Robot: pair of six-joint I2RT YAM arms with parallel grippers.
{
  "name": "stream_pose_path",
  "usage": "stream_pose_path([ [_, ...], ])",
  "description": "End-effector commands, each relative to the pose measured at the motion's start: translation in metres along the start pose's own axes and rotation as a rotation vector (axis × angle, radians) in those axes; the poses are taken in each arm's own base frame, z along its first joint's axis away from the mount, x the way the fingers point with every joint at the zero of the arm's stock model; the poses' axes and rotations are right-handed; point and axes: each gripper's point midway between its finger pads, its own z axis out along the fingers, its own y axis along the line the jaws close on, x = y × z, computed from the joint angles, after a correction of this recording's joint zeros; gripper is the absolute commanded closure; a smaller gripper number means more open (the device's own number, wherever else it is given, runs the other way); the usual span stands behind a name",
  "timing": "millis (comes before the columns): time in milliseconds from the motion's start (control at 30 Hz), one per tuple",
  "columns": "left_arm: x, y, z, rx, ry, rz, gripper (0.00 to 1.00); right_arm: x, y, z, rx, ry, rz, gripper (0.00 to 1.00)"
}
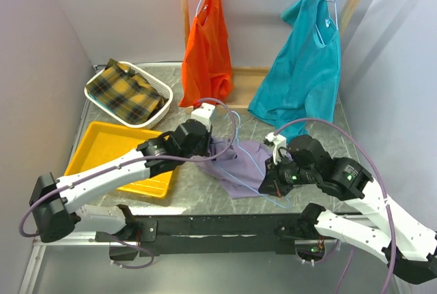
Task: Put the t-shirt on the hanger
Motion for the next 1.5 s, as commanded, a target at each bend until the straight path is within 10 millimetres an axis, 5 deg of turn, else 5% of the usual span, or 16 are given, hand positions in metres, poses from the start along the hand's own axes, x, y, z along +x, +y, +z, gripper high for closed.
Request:
stream_pose_path([
  [0, -0.046, -0.02, -0.04, 0.055, -0.135, 0.014, 0.99, -0.04, 0.01, -0.008, -0.001, -0.168, -0.04, 1.0],
  [467, -0.089, -0.076, -0.126, 0.315, -0.25, -0.02, 0.99, -0.085, 0.017, -0.013, -0.001, -0.386, -0.101, 1.0],
  [700, -0.102, -0.101, -0.159, 0.403, -0.277, -0.02, 0.98, -0.102, 0.038, 0.004, -0.107, -0.439, -0.149, 1.0],
  [800, -0.105, -0.095, -0.163, 0.362, -0.272, -0.03, 0.95, -0.107, 0.053, 0.005, -0.161, -0.484, -0.189, 1.0],
  [967, -0.103, -0.057, -0.158, 0.168, -0.275, -0.119, 0.92, -0.11, 0.056, 0.021, -0.203, -0.552, -0.215, 1.0],
  [1133, -0.074, -0.027, -0.145, 0.033, -0.232, -0.14, 0.85, -0.11, 0.063, 0.046, -0.239, -0.625, -0.251, 1.0],
  [1333, -0.053, 0.005, -0.149, -0.049, -0.227, -0.166, 0.56, -0.1, 0.073, 0.077, -0.243, -0.647, -0.274, 1.0],
  [1467, -0.061, 0.004, -0.162, 0.028, -0.266, -0.153, 0.5, -0.095, 0.077, 0.097, -0.209, -0.617, -0.3, 1.0],
])
